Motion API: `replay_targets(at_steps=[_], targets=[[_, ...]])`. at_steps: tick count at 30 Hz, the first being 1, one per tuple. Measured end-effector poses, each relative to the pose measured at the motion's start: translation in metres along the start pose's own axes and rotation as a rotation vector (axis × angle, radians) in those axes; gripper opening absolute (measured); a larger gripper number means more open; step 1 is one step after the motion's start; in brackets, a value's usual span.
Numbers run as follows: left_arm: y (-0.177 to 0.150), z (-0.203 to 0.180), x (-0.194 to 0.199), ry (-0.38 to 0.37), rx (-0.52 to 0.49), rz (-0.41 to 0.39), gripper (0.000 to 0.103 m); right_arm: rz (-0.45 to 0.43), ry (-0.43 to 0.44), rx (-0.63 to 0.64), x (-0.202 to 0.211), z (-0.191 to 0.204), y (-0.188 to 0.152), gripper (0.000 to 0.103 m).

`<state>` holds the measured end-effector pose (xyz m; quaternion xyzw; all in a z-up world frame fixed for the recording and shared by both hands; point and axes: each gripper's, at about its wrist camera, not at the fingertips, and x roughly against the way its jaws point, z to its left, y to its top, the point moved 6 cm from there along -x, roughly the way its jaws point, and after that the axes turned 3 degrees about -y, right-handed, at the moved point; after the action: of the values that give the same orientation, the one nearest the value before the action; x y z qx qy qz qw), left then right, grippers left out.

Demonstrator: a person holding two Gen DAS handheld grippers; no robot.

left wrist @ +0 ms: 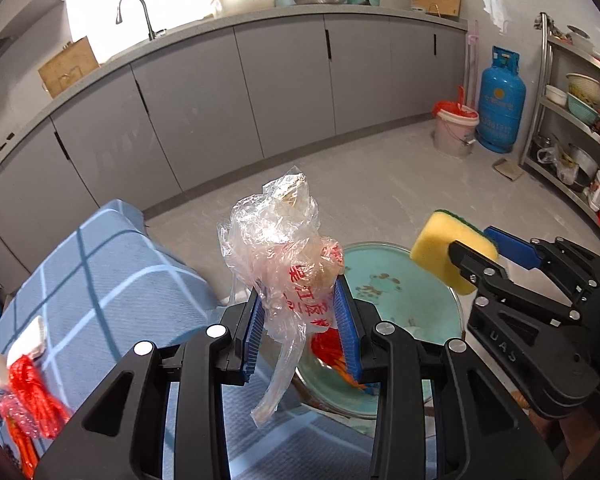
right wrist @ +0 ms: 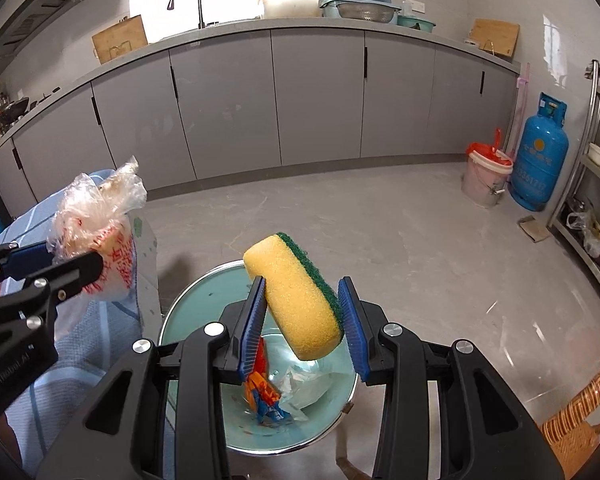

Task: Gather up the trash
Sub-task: 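Open both tools to drop the bag and sponge into the basin, then move both open tools back over the table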

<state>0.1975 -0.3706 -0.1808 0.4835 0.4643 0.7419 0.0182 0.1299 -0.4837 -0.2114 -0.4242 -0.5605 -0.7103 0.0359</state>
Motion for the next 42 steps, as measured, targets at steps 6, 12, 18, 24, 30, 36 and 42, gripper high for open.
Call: replay_targets(at_steps=[6,12,18,24,30,36,42], targets=[[-0.003,-0.007,-0.013,-0.034,0.006,0.022,0.035,0.012,-0.007,0.006,-0.01,-0.001,-0.002,0.039],[-0.008,-0.014,-0.022,-0.063,-0.002,0.04,0.037,0.022,-0.016,0.006,-0.017,0.0,-0.005,0.04],[-0.01,-0.016,-0.021,-0.066,-0.012,0.033,0.062,0.01,-0.018,-0.008,-0.02,-0.008,-0.006,0.059],[-0.008,0.0,-0.012,-0.034,0.02,0.013,0.078,0.01,-0.026,-0.025,-0.016,-0.014,-0.01,0.065],[-0.003,0.025,0.008,0.024,0.051,-0.014,0.083,0.013,-0.028,-0.054,-0.004,-0.018,-0.013,0.065],[-0.009,0.05,0.036,0.083,0.076,-0.043,0.086,0.004,-0.003,-0.056,0.012,-0.007,-0.015,0.065],[-0.02,0.071,0.06,0.118,0.113,-0.047,0.086,-0.01,0.059,-0.02,0.028,0.031,-0.016,0.066]])
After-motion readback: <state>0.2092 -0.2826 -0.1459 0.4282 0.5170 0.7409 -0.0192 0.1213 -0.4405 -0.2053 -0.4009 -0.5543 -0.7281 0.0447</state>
